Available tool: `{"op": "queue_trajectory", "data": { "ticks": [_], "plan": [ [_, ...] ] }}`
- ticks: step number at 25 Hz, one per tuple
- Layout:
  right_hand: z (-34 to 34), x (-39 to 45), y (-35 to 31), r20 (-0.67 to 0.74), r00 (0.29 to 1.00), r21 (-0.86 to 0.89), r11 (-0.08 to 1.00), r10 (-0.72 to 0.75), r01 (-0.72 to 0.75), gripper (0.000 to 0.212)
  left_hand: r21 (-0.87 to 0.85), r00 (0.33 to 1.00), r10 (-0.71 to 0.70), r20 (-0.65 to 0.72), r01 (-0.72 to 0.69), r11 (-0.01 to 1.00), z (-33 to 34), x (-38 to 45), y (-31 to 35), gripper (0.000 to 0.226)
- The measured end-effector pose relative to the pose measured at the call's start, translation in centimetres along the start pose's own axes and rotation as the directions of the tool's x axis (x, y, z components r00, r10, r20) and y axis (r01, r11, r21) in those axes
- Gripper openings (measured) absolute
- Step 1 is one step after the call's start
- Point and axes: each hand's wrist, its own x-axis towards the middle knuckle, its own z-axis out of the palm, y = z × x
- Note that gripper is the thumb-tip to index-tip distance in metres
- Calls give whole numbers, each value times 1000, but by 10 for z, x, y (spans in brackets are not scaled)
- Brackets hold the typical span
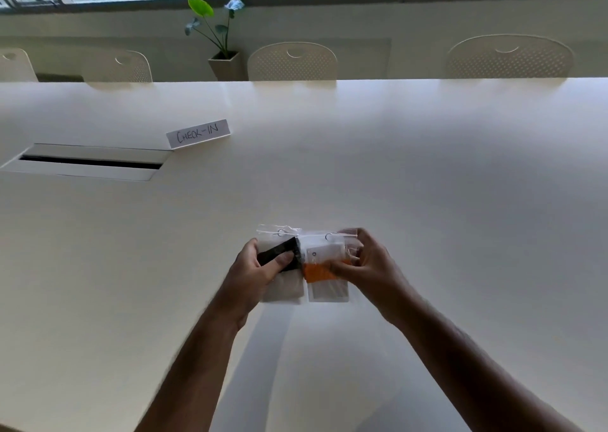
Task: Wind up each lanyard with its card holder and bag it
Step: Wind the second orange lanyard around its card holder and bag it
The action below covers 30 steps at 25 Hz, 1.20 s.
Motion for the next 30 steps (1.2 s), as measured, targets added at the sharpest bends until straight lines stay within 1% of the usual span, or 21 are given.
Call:
{"op": "queue_trajectory", "data": {
  "ticks": [3, 7, 12, 16, 19, 22, 26, 30],
  "plan": [
    [8, 43, -8, -46, 999, 26, 1000, -6, 7, 58, 18, 995, 57, -83, -56, 998, -8, 35, 12, 58],
    [23, 110, -16, -84, 996, 15, 999, -35, 36, 63, 62, 973, 152, -174, -143, 988, -21, 94, 24, 41],
    [43, 195, -19, -124, 990, -36, 997, -73, 70, 69, 40, 947, 184, -262, -180, 983, -44, 174, 35, 36],
    [58, 269, -20, -187, 975, -90, 991, -118, 102, 71, 23, 932, 206, -299, -209, 978, -61, 242, 42, 40],
    [68, 316, -17, -211, 965, -139, 982, -155, 127, 70, 57, 930, 213, -300, -206, 977, -75, 287, 45, 40],
    [77, 352, -11, -224, 959, -234, 965, -174, 120, 69, 81, 936, 199, -289, -183, 980, -88, 322, 42, 42],
    [92, 393, 5, -240, 961, -293, 954, -140, 66, 72, 148, 941, 169, -293, -131, 980, -104, 362, 29, 45],
    [100, 422, 15, -253, 958, -327, 944, -132, 44, 74, 145, 949, 128, -288, -89, 985, -113, 391, 25, 47]
  ]
}}
